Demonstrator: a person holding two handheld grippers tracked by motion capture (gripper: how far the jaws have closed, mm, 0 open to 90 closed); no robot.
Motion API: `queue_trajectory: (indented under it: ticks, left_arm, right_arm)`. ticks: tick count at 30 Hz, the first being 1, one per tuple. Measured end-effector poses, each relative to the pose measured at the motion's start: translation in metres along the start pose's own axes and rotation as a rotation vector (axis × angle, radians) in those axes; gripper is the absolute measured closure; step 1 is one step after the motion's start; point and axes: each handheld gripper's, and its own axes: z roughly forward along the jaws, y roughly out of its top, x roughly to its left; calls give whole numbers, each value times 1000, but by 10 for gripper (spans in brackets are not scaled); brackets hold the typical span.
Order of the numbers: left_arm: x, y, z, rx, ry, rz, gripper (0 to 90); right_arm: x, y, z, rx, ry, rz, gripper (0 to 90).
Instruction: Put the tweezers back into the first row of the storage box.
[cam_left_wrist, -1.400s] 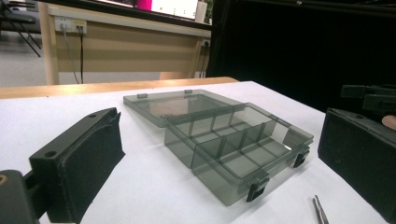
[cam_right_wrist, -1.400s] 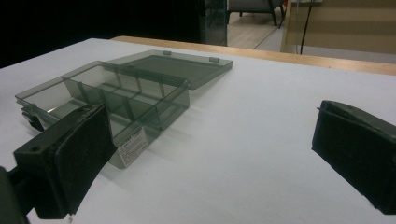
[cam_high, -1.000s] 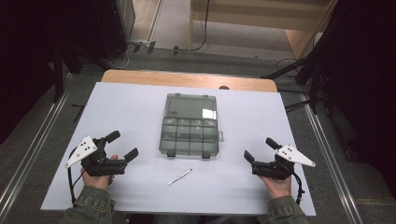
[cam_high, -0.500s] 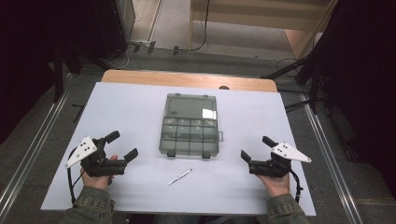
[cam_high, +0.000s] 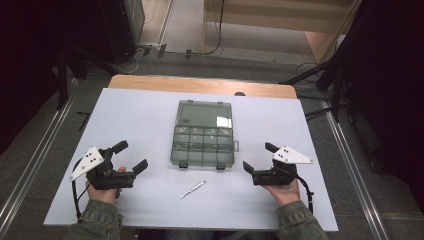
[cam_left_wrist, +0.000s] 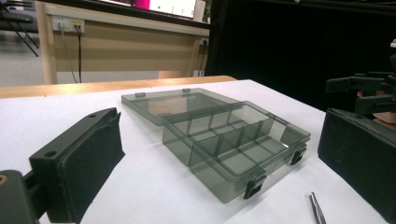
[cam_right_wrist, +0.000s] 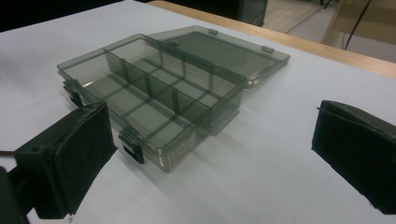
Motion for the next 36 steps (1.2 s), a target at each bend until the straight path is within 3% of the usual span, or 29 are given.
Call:
queue_trajectory:
  ticks: [17, 27, 36]
  left_arm:
    - [0, 0, 0, -4, -9, -4, 0]
    - [-1, 0, -1, -11, -5, 3, 0]
    - [-1, 0, 0, -9, -11, 1, 0]
  right_arm:
    - [24, 19, 27, 90, 119, -74, 3]
    - [35, 27, 40, 141, 165, -110, 4]
    - [50, 36, 52, 192, 212, -174, 4]
